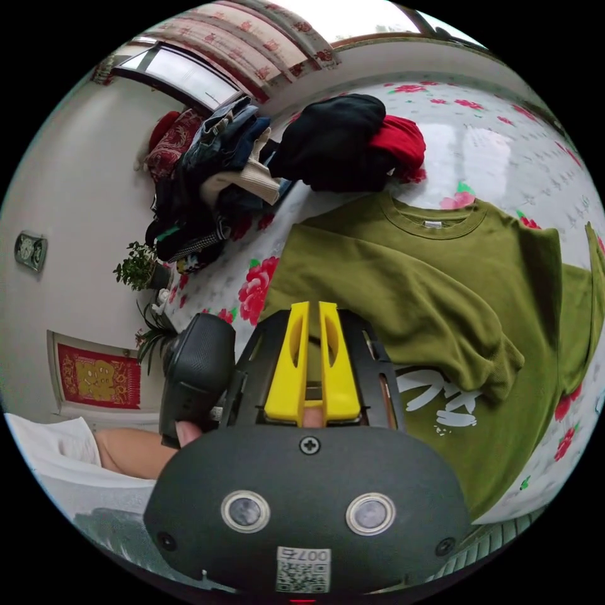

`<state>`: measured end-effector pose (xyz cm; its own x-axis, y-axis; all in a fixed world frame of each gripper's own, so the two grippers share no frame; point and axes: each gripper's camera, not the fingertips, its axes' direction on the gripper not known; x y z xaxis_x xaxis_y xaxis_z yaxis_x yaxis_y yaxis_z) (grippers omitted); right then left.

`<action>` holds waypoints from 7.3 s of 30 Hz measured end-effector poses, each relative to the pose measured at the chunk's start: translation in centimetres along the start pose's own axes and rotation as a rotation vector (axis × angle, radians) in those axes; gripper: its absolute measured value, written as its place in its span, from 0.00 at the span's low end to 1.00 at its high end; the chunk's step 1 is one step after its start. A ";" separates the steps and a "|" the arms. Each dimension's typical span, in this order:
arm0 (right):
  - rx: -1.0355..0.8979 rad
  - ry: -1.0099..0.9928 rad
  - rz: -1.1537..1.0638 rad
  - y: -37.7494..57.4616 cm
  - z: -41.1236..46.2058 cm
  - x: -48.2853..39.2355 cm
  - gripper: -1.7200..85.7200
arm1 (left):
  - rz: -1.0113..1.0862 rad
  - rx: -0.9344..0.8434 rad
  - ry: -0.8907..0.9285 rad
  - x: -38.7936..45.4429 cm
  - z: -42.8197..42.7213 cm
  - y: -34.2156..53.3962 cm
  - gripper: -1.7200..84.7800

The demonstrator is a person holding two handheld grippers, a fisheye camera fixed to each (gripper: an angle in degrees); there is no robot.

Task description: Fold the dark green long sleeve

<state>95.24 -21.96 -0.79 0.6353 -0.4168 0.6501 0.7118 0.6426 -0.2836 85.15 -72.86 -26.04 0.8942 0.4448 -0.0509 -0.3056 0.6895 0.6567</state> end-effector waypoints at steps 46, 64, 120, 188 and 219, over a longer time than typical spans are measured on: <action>-0.076 0.426 0.047 2.6 -9.2 12.2 0.12 | -0.512 -0.050 -0.413 -11.5 -5.0 5.9 0.01; -0.177 0.395 0.192 18.2 -13.8 11.0 0.14 | -0.626 -0.064 -0.393 -5.6 -7.1 22.6 0.12; 0.070 0.665 0.398 -18.5 -26.7 37.9 0.09 | -0.536 -0.385 -0.559 -3.5 0.8 -0.7 0.01; 0.162 0.308 0.354 -8.6 -15.8 25.4 0.03 | -0.447 -0.040 -0.311 -7.8 -3.9 9.8 0.01; -0.154 0.472 -0.364 -12.4 -4.5 16.2 0.05 | -0.581 -0.067 -0.343 -7.7 -4.4 8.5 0.01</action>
<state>98.08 -39.60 10.08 0.3826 -0.8542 0.3521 0.9206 0.3203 -0.2233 74.23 -67.84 -23.39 0.9693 -0.2073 -0.1326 0.2460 0.8005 0.5465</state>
